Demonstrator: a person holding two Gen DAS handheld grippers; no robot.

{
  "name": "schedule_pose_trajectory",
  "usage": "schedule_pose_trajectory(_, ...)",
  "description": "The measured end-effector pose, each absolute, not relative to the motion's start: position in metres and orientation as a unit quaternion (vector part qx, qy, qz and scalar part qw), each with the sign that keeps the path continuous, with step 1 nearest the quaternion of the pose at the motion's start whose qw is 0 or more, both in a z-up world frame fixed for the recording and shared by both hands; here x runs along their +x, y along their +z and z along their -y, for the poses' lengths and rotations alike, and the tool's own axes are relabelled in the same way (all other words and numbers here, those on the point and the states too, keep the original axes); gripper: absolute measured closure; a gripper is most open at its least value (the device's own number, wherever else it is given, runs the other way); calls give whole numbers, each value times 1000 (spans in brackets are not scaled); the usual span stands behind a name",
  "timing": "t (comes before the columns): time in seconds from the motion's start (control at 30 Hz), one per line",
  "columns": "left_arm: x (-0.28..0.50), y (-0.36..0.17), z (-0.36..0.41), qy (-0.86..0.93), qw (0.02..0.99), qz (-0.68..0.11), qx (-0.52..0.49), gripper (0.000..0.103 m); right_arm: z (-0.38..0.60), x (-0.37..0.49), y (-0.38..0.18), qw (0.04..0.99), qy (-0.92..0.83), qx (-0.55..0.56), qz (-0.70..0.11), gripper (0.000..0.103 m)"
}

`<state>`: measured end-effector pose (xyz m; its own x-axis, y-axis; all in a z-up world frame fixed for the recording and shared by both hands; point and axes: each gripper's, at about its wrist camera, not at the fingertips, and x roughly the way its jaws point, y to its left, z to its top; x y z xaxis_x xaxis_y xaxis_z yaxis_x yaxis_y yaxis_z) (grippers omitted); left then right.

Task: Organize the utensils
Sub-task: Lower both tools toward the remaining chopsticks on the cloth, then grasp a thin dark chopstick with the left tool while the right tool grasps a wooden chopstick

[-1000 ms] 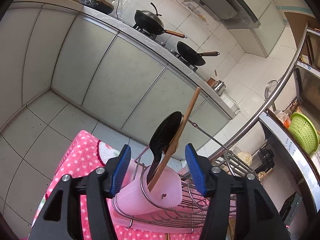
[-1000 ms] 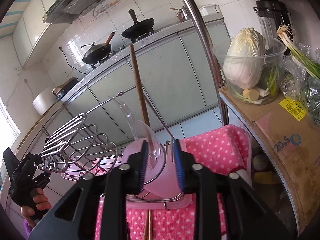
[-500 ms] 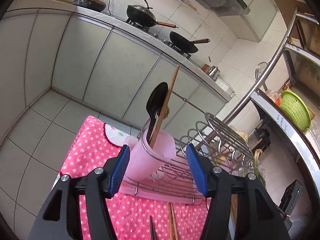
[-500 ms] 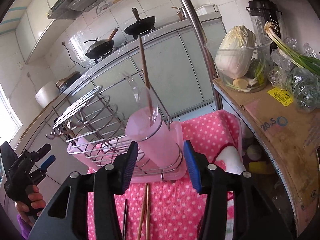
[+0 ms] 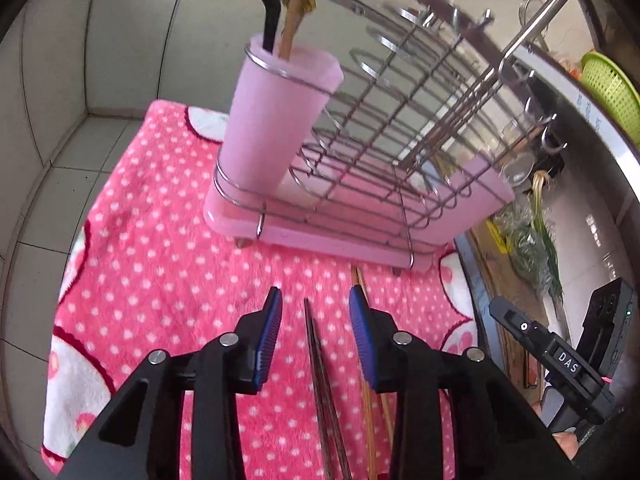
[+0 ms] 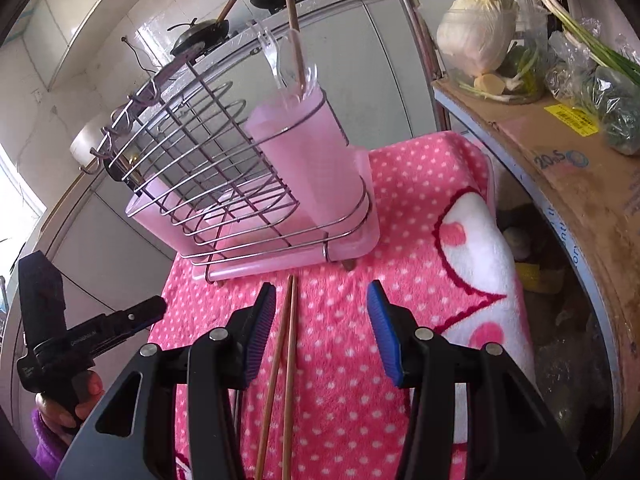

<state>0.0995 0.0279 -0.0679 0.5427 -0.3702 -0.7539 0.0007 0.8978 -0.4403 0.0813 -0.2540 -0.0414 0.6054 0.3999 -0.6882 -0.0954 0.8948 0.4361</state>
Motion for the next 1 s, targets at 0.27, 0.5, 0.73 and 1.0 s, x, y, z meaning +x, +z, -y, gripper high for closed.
schedule_pose_trajectory(0.27, 131, -106, 3, -86, 811, -550, -182, 89, 254, 79, -55, 864, 155, 184, -442, 55)
schedule_pose_trajectory(0.5, 155, -128, 21, -61, 796, -583, -153, 93, 255, 80, -62, 856, 163, 192, -451, 55)
schedule_pose_trajectory(0.73, 165, -141, 37, -48, 799, -587, -119, 93, 249, 82, -65, 852, 170, 189, -458, 55)
schedule_pose_trajectory(1.0, 162, -132, 34, -53, 806, -578, -115, 99, 232, 85, -75, 840, 184, 173, -480, 55)
